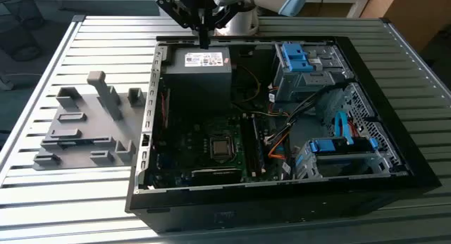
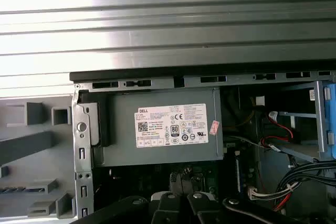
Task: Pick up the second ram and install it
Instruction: 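Reach for the second ram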
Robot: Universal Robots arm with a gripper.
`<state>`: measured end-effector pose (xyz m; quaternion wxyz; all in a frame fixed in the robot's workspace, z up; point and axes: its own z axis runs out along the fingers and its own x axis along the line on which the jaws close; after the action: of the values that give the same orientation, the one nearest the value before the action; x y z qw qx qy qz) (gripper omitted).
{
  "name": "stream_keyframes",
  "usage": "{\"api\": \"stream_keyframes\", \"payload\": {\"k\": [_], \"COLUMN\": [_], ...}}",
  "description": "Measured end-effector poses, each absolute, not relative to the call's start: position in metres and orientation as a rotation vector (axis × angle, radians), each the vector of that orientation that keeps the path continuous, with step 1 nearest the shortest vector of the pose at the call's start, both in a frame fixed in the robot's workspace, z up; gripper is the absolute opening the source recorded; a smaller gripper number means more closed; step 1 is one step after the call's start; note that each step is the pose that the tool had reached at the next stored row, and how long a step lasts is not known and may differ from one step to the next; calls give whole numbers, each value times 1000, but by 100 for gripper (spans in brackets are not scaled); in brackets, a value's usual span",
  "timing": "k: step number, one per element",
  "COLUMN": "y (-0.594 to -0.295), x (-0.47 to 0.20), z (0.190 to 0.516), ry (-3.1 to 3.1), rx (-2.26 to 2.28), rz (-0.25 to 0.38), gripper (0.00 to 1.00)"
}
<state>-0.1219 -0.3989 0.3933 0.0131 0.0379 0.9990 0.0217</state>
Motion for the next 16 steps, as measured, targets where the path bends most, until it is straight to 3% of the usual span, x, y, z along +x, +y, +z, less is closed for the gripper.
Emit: {"api": "stream_keyframes", "payload": {"k": [16], "y": [-399], "x": [-126], "z": [393], "ry": [3113], "rx": [118], "rz": [68], "gripper": [11]}}
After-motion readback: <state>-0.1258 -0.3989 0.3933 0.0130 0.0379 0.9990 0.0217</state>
